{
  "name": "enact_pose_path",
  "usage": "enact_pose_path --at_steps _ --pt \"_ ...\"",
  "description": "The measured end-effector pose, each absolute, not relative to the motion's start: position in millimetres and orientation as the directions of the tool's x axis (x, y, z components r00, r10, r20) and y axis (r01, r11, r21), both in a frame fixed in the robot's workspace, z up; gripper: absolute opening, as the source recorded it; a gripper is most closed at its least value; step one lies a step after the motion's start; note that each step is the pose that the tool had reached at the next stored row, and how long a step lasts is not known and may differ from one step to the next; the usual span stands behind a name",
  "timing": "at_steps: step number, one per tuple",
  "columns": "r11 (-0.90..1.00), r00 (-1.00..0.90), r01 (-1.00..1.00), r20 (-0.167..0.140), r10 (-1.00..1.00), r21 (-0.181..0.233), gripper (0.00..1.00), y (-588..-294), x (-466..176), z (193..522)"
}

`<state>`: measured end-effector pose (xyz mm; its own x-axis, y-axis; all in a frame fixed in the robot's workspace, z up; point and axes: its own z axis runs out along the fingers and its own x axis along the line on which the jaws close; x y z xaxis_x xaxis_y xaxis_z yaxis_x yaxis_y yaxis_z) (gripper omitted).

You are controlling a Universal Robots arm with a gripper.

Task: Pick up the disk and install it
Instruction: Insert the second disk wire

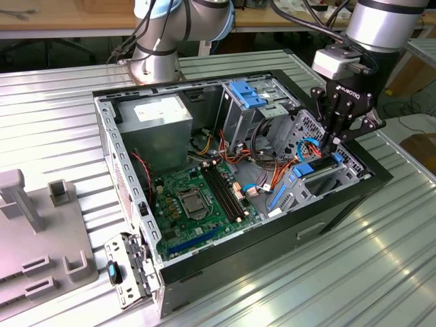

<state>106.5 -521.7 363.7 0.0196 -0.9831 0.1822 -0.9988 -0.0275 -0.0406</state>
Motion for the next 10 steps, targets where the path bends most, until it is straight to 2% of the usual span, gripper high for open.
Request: enact_pose_path --at_steps 10 --pt "-0.017 0.010 -0.999 0.164 -0.986 -0.041 0.16 -523.8 106.5 360.6"
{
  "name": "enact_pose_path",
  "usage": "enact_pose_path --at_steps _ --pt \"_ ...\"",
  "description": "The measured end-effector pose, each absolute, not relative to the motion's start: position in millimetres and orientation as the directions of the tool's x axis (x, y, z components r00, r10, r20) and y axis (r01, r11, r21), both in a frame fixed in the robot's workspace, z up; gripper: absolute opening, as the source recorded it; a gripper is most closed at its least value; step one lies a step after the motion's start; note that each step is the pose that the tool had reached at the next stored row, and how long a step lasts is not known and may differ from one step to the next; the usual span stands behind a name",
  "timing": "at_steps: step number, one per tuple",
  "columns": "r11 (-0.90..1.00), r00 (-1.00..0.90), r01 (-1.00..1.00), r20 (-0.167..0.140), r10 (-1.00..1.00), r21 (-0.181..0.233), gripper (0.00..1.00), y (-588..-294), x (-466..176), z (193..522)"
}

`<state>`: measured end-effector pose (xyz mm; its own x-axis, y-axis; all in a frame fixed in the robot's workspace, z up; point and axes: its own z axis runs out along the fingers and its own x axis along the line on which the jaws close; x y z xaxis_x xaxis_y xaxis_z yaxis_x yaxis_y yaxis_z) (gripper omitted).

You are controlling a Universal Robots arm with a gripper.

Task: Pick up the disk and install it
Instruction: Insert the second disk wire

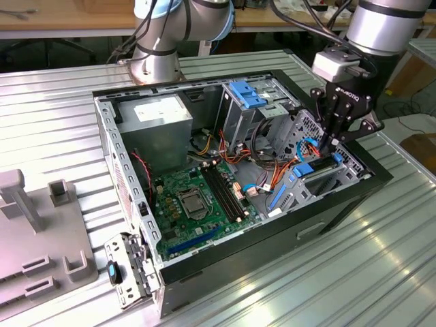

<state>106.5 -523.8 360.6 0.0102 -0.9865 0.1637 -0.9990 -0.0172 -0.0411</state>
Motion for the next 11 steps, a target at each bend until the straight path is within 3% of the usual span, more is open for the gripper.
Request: enact_pose_path --at_steps 7,11 --pt "0.003 -0.010 -0.999 0.161 -0.987 -0.041 0.16 -524.2 106.6 356.1" --pt "0.004 -0.010 -0.999 0.135 -0.991 -0.041 0.16 -528.8 106.6 353.2"
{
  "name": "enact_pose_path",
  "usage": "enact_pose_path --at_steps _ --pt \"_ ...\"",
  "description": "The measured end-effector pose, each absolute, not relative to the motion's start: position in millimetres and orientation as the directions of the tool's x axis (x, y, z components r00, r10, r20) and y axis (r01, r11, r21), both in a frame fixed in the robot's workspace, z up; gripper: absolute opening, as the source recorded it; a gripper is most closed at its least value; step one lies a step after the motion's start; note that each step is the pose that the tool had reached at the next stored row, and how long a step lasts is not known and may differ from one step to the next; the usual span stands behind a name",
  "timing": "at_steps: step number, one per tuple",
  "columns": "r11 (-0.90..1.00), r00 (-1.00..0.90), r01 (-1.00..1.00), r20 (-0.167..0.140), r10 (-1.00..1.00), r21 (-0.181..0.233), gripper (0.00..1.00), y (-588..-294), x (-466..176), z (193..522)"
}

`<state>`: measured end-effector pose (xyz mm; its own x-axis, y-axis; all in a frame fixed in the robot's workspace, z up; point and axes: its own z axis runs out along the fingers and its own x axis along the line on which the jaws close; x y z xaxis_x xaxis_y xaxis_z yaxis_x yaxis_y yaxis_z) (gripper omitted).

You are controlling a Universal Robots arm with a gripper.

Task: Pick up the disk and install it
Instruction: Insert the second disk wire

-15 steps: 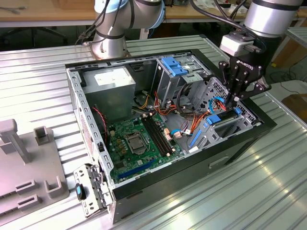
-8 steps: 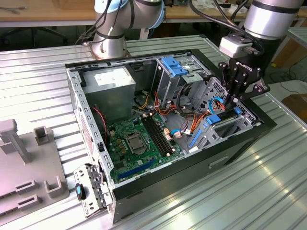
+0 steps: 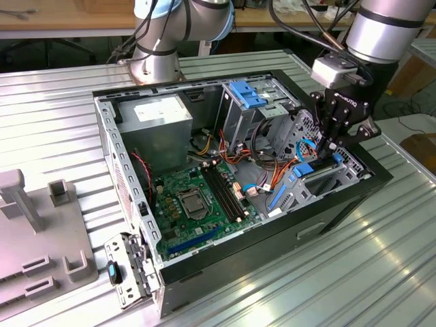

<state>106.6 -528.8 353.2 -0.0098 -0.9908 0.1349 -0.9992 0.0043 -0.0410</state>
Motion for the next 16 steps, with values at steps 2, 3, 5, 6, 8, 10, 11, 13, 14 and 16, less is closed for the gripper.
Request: enact_pose_path --at_steps 2,3,5,6,8,10,11,13,14,16 --pt "0.005 -0.010 -0.999 0.111 -0.994 -0.041 0.16 -530.0 106.6 352.3" --pt "0.006 -0.010 -0.999 0.101 -0.995 -0.041 0.16 -530.9 106.6 351.9" --pt "0.006 -0.010 -0.999 0.082 -0.997 -0.041 0.16 -535.8 106.6 351.4" --pt "0.007 -0.010 -0.999 0.077 -0.997 -0.041 0.16 -538.0 106.6 351.2" --pt "0.008 -0.011 -0.999 0.059 -0.998 -0.041 0.16 -544.2 106.6 350.8" --pt "0.009 -0.011 -0.999 0.044 -0.999 -0.040 0.16 -547.4 106.6 350.5" --pt "0.009 -0.011 -0.999 0.032 -0.999 -0.040 0.16 -549.3 106.6 350.3" --pt "0.010 -0.011 -0.999 0.011 -1.000 -0.040 0.16 -552.6 106.6 350.0" --pt "0.011 -0.011 -0.999 0.006 -1.000 -0.040 0.16 -553.6 106.6 349.8" --pt "0.011 -0.011 -0.999 0.001 -1.000 -0.040 0.16 -553.9 106.6 349.6"
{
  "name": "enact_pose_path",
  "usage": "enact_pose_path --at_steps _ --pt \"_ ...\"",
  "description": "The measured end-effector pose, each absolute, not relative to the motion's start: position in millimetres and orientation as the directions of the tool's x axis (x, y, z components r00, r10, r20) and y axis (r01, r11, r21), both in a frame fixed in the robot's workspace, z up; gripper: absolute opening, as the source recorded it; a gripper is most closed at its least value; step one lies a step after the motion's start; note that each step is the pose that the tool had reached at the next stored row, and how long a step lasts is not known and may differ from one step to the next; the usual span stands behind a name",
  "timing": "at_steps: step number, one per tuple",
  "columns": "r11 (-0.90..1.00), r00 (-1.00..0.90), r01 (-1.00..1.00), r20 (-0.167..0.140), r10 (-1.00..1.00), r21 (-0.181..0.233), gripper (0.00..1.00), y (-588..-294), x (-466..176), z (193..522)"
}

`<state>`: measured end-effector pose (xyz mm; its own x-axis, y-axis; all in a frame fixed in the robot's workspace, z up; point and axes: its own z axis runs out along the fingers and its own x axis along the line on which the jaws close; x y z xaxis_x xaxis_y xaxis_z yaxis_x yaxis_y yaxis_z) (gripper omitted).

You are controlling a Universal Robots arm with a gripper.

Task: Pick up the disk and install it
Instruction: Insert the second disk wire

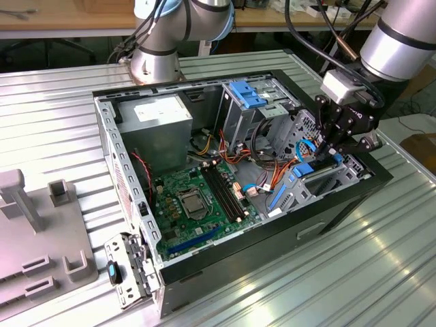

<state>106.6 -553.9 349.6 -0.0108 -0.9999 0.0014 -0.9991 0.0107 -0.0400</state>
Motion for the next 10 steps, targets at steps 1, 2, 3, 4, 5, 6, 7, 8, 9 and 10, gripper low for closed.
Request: enact_pose_path --at_steps 1,2,3,4,5,6,7,8,9,10 --pt "0.011 -0.011 -0.999 0.001 -1.000 -0.040 0.16 -554.0 106.6 349.6" --pt "0.011 -0.011 -0.999 0.001 -1.000 -0.040 0.16 -554.0 106.6 349.4" --pt "0.011 -0.011 -0.999 0.001 -1.000 -0.040 0.16 -554.1 106.6 349.3" --pt "0.011 -0.011 -0.999 0.001 -1.000 -0.040 0.16 -554.4 106.7 349.2" --pt "0.010 -0.010 -0.999 0.001 -1.000 -0.040 0.16 -554.8 106.6 349.1" --pt "0.010 -0.010 -0.999 0.000 -1.000 -0.040 0.16 -555.1 106.6 349.1" --pt "0.010 -0.010 -0.999 0.000 -1.000 -0.040 0.16 -555.6 106.6 349.1" --pt "0.010 -0.010 -0.999 0.000 -1.000 -0.041 0.16 -556.0 106.6 348.9" --pt "0.010 -0.010 -0.999 -0.001 -1.000 -0.041 0.16 -556.1 106.6 348.7" --pt "0.010 -0.010 -0.999 -0.001 -1.000 -0.040 0.16 -556.3 106.6 348.6"
